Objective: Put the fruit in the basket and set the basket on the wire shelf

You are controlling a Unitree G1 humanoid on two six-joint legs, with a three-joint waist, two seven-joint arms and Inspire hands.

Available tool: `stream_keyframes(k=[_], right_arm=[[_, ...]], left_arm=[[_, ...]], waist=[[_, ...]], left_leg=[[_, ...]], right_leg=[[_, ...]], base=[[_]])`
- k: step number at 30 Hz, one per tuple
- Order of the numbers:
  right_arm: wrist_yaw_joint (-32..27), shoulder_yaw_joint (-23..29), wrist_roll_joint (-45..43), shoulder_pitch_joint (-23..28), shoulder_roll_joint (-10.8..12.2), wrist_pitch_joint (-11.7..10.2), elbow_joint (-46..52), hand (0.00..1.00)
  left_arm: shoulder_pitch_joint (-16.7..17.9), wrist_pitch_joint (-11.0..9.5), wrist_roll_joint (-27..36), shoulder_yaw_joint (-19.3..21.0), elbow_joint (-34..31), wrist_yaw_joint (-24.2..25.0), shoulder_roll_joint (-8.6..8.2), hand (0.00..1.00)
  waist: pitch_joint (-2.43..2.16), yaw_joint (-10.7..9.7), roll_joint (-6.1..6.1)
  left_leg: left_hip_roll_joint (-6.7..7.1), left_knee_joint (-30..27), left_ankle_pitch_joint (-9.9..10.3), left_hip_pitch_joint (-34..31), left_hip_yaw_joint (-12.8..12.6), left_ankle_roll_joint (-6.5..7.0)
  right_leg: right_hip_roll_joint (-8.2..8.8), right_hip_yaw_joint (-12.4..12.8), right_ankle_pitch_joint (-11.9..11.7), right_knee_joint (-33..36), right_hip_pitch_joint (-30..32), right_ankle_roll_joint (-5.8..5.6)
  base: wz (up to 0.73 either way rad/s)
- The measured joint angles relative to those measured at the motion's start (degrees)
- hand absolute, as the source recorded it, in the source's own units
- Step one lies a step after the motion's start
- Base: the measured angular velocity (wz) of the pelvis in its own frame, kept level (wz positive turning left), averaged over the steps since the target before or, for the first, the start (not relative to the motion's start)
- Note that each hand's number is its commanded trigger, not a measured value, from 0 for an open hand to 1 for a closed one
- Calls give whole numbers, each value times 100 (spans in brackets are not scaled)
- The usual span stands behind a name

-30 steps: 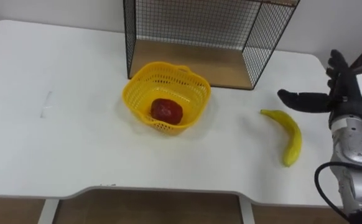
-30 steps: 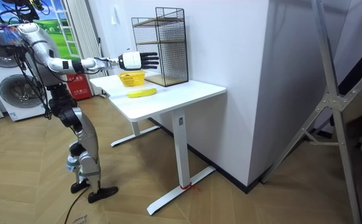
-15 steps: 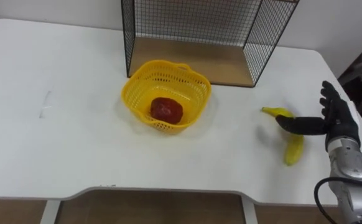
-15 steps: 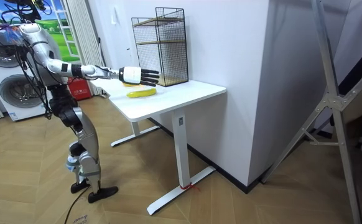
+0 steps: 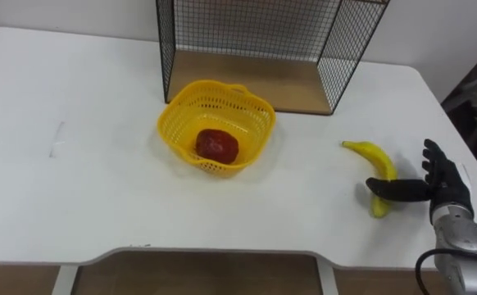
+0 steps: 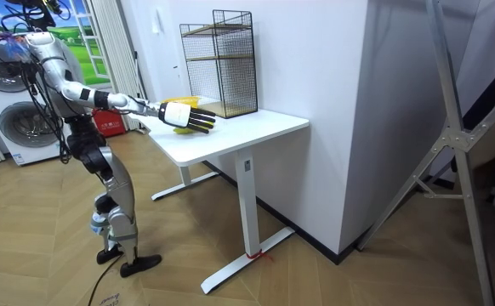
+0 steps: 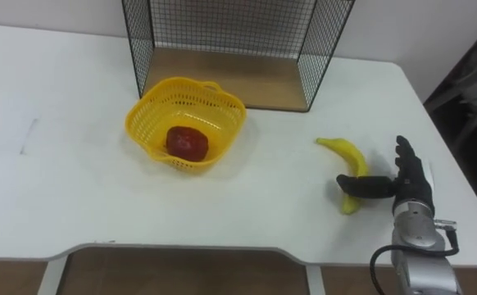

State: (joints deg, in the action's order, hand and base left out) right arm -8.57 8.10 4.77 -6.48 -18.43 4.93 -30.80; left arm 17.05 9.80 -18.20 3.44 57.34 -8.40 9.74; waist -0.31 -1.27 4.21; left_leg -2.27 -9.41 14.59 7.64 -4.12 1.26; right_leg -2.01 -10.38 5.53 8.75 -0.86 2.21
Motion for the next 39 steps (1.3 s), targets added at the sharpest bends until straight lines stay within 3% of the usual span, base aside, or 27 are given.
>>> stream_keyframes(k=[5,10,13,19,24,25,26,27,33,39], right_arm=[[36,-1,-61,-9,1,0,-82,0],[251,20,-795,-210,0,-98,-677,0],[422,107,-1213,-336,1,-119,-974,0],[577,226,-1383,-483,-11,-123,-1185,0],[696,224,-1506,-613,-31,-172,-1437,0],[716,220,-1548,-625,-34,-169,-1448,22],[785,214,-1627,-655,-48,-173,-1483,90],[843,213,-1635,-682,-75,-179,-1533,100],[834,135,-2069,-690,-276,-175,-1599,100],[612,49,-2552,-705,-397,-171,-1690,100]], left_arm=[[-7,4,-10,1,-4,12,17,0],[-15,85,-23,200,7,55,15,0],[-7,129,-20,332,7,52,20,0],[-36,141,-15,332,27,15,43,0],[-129,139,-13,331,111,19,46,0],[-133,137,-14,331,111,19,48,0],[-135,135,-19,318,111,19,57,0],[-131,133,-20,318,112,19,57,0],[-186,111,-18,309,112,13,82,0],[-272,99,-20,203,112,-7,108,0]], waist=[[-6,2,-10],[-8,16,10],[-40,24,67],[-34,31,63],[10,40,54],[10,46,54],[11,52,56],[11,61,57],[47,185,117],[48,281,121]], left_leg=[[0,-13,0,0,8,0],[5,-13,0,-13,43,0],[6,-20,0,-8,44,0],[-3,-20,0,17,102,1],[-7,18,4,95,129,1],[-7,19,4,93,130,0],[-4,16,5,91,127,-1],[1,13,7,92,122,-4],[4,23,7,89,121,-5],[-6,26,8,89,144,-7]], right_leg=[[10,-4,1,1,-11,1],[40,-6,15,2,-16,-2],[7,-10,13,-3,-21,-1],[6,-21,11,5,-44,-1],[14,-43,10,4,-132,0],[14,-44,10,6,-127,0],[12,-43,10,7,-124,1],[9,-42,9,3,-125,2],[-1,-44,9,-11,-122,2],[-15,-82,9,-12,-119,2]], base=[[0],[2],[0],[0],[1],[0],[0],[0],[0],[2]])
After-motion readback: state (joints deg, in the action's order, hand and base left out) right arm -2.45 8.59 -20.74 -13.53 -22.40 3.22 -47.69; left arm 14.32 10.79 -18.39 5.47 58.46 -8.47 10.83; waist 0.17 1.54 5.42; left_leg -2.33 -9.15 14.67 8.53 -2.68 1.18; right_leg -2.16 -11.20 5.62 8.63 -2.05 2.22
